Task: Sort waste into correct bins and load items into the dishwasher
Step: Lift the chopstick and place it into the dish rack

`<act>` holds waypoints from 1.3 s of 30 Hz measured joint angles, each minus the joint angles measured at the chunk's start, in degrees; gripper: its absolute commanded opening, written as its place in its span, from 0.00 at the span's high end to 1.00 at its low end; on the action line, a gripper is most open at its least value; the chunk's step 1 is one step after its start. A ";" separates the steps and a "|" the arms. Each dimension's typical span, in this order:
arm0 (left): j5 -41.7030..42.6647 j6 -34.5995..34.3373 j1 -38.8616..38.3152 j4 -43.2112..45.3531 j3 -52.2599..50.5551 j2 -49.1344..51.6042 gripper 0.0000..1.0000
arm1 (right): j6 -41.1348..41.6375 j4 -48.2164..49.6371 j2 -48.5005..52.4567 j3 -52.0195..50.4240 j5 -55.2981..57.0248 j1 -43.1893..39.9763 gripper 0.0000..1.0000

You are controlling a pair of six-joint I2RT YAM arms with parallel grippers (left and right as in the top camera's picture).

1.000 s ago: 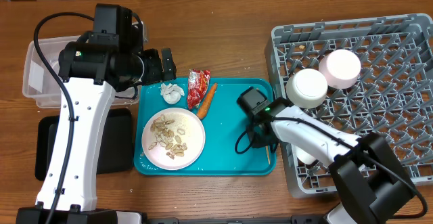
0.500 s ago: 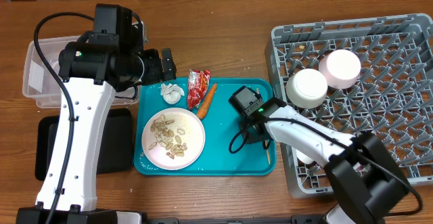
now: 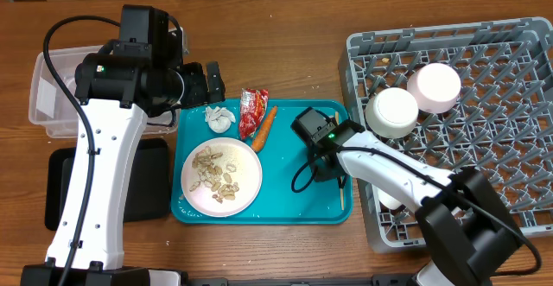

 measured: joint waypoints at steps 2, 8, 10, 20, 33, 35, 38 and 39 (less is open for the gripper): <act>0.00 0.00 0.00 -0.02 0.00 0.00 0.00 | 0.00 0.02 -0.94 0.94 0.81 0.00 0.65; 0.00 0.00 0.00 0.00 0.00 0.00 0.00 | 0.00 2.86 -1.99 0.90 1.81 0.00 0.64; 0.00 0.00 0.00 -0.02 0.00 0.00 0.00 | 0.00 5.01 -1.99 -0.44 1.97 0.00 0.65; -0.02 0.00 0.00 0.02 0.00 0.00 0.00 | 0.04 10.75 -1.53 -6.91 3.23 0.02 0.69; 0.00 0.00 0.00 0.00 0.00 0.00 0.00 | -3.02 2.51 -0.52 -2.03 -5.88 -0.04 0.96; 0.00 0.00 0.00 0.00 0.00 0.00 0.00 | -3.41 0.35 -0.52 -0.17 -6.69 -0.02 0.96; 0.00 0.00 0.00 0.00 0.00 0.00 0.00 | -3.65 -3.26 -1.05 4.85 -7.32 -0.04 0.96; -0.02 0.00 0.00 0.02 0.00 0.00 0.00 | -3.58 -4.66 -1.44 6.82 -7.28 -0.07 0.96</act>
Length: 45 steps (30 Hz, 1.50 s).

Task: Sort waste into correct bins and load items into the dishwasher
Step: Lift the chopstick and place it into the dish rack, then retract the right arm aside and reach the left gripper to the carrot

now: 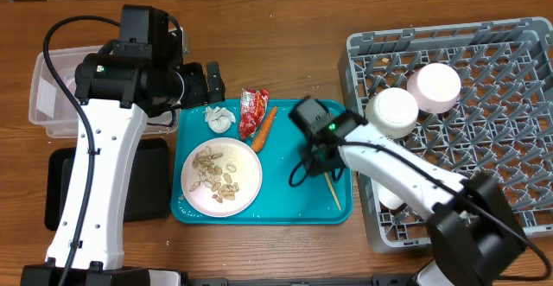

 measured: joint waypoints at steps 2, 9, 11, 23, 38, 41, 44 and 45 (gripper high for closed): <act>0.02 0.00 0.00 -0.04 0.00 0.00 0.00 | 0.70 -2.80 -1.70 4.63 0.87 -0.26 0.96; 0.02 0.00 0.00 -0.02 0.00 0.00 0.00 | 1.09 -5.14 -9.99 14.91 6.08 -9.44 0.96; 0.02 0.00 0.00 -0.02 0.00 0.00 0.00 | 0.50 -5.27 -10.19 14.88 6.73 -13.25 0.96; 0.02 0.00 0.00 -0.04 0.00 0.00 0.00 | -7.85 0.09 -5.29 5.66 2.27 -22.05 0.60; 0.02 0.00 0.00 -0.02 0.00 0.00 0.00 | -5.88 -4.20 -23.37 16.55 -1.55 -21.88 0.39; -0.02 0.00 0.00 -0.02 0.00 0.00 0.00 | -5.57 -3.93 -34.53 18.45 -1.64 -21.73 0.12; 0.28 0.00 0.00 -0.09 0.00 0.00 0.00 | -5.44 -5.86 -42.45 18.58 -0.66 -21.68 0.00; 0.70 0.00 0.00 -0.42 0.00 0.00 0.00 | -5.38 -6.56 -44.94 18.60 -0.39 -21.68 0.00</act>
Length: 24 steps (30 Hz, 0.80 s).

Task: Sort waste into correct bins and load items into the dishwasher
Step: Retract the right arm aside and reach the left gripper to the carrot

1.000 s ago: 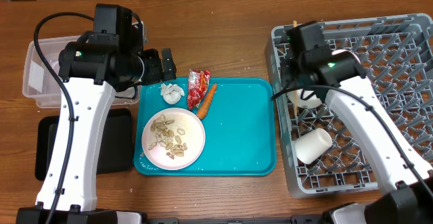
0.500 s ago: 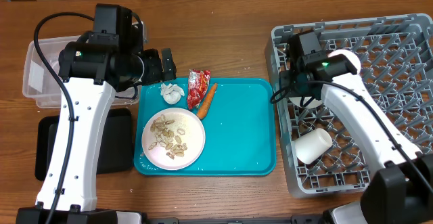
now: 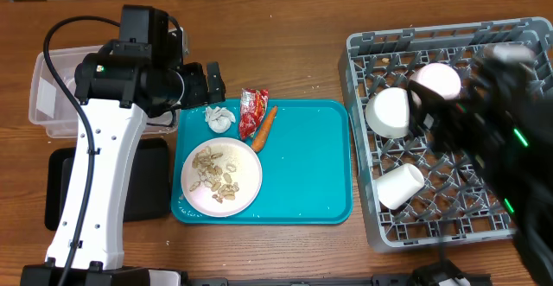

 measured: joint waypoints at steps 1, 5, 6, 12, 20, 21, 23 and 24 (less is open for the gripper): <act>0.46 0.00 0.00 -0.63 0.00 0.00 0.00 | 0.02 -0.44 -1.75 0.02 0.22 0.00 0.00; 2.82 0.07 0.00 -1.51 0.00 0.00 0.00 | 0.02 -3.74 -6.88 0.07 0.90 0.00 0.00; 3.10 0.24 -0.02 -1.60 0.00 0.00 0.00 | 0.02 -4.04 -6.88 0.07 0.94 0.00 0.00; 4.02 0.57 -0.02 -1.95 0.00 0.00 0.15 | 0.00 -4.61 -6.10 0.07 1.05 0.00 0.00; -3.63 5.09 -11.80 1.84 0.00 4.33 0.17 | 0.02 -4.61 -6.01 0.07 1.07 0.00 0.00; -4.42 5.18 -13.29 2.25 0.00 5.46 0.17 | 0.00 -4.61 -6.01 0.07 1.07 0.00 0.00; -7.58 5.22 -18.16 3.63 0.00 10.27 0.17 | 0.00 -4.61 -6.01 0.07 1.07 0.00 0.00; -8.68 5.25 -20.02 4.31 0.00 12.66 0.19 | 0.00 -4.61 -6.01 0.07 1.05 0.00 0.00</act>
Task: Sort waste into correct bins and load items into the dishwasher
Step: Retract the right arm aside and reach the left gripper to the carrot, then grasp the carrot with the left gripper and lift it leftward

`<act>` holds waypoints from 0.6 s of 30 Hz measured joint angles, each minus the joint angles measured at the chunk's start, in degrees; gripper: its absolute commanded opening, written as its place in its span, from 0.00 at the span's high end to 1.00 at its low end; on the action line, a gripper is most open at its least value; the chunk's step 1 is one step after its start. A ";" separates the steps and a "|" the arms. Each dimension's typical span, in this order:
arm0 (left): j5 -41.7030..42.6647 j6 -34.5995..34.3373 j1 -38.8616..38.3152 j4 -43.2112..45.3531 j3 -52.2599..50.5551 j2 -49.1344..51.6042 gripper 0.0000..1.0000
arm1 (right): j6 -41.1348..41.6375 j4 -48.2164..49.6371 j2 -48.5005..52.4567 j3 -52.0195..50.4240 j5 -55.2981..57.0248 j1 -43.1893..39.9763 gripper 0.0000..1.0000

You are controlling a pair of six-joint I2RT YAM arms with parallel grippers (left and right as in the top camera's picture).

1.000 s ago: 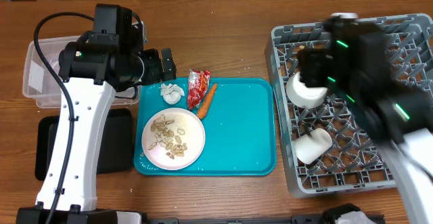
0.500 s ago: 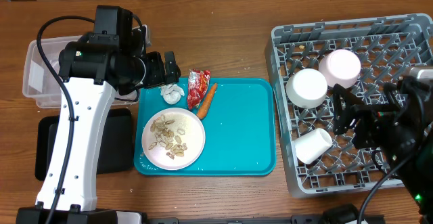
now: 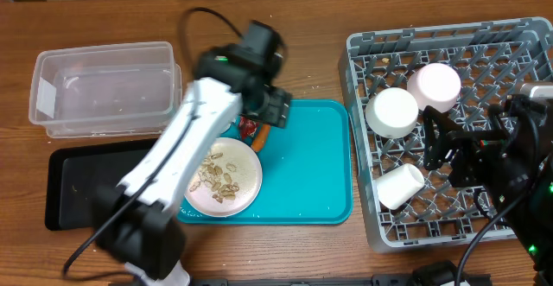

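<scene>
On the teal tray (image 3: 320, 165) sits a white plate (image 3: 251, 178) of food scraps. Beside it a carrot (image 3: 258, 139) and a red wrapper (image 3: 246, 127) show only partly under my left gripper (image 3: 272, 111), which hangs low over them with its fingers apart and nothing seen between them. My right gripper (image 3: 432, 145) is over the grey dish rack (image 3: 449, 40), next to a white cup (image 3: 402, 185) lying on its side. Its dark fingers do not show whether they hold anything. No chopstick is visible.
A clear plastic bin (image 3: 104, 92) stands at the far left, with a black bin (image 3: 82, 187) in front of it. Two upturned white bowls (image 3: 391, 111) (image 3: 434, 85) sit in the rack. My left arm crosses the tray's left side and the plate.
My left arm has moved from beside the clear bin to over the carrot and wrapper on the tray. The right arm, blurred over the rack before, now stands still there.
My right gripper was on the tray at a wooden chopstick, which then lay shifted under it. After that the chopstick was gone from the tray and the right arm was over the rack. The left arm stayed by the clear bin, and now reaches over the tray.
</scene>
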 measured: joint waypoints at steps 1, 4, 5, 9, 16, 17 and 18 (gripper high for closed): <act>-1.20 0.00 -2.14 0.52 -0.02 3.41 0.21 | 0.04 -0.02 0.00 0.00 0.02 0.00 0.00; -2.97 -0.42 -4.94 2.08 -0.07 10.16 0.33 | 0.02 0.00 0.00 0.00 0.02 0.00 0.00; -3.28 -0.59 -5.29 2.47 -0.07 12.02 0.33 | 0.02 0.00 0.00 0.00 0.02 0.00 0.00; -4.26 -0.72 -5.53 4.76 -0.15 18.82 0.33 | 0.02 0.00 0.00 0.00 0.04 0.00 0.00; -8.55 -0.70 -5.49 5.77 -0.09 22.12 0.37 | 0.02 -0.02 0.00 0.00 0.02 0.00 0.00; -9.22 -0.70 -5.35 5.81 0.00 22.43 0.37 | 0.04 -0.02 0.00 0.00 0.04 0.00 0.00; -10.03 -0.70 -5.18 5.84 0.13 22.91 0.37 | 0.02 -0.02 0.00 0.00 0.00 0.00 0.00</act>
